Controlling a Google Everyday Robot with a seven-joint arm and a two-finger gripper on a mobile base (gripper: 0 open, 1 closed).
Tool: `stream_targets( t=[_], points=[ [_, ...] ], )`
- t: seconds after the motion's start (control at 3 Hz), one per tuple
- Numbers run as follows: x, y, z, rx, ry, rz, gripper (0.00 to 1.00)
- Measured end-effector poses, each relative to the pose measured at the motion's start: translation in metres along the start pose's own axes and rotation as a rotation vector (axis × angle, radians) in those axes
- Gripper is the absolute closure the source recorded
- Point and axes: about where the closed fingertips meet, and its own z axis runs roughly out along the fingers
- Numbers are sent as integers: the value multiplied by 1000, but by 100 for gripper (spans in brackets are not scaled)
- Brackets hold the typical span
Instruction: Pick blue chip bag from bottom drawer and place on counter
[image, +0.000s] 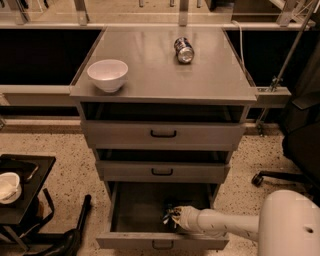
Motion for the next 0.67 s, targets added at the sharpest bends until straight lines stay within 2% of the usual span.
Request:
stream_targets(
  t=[0.67],
  points=[
    [-94, 11, -99, 34, -95, -182, 100]
  ],
)
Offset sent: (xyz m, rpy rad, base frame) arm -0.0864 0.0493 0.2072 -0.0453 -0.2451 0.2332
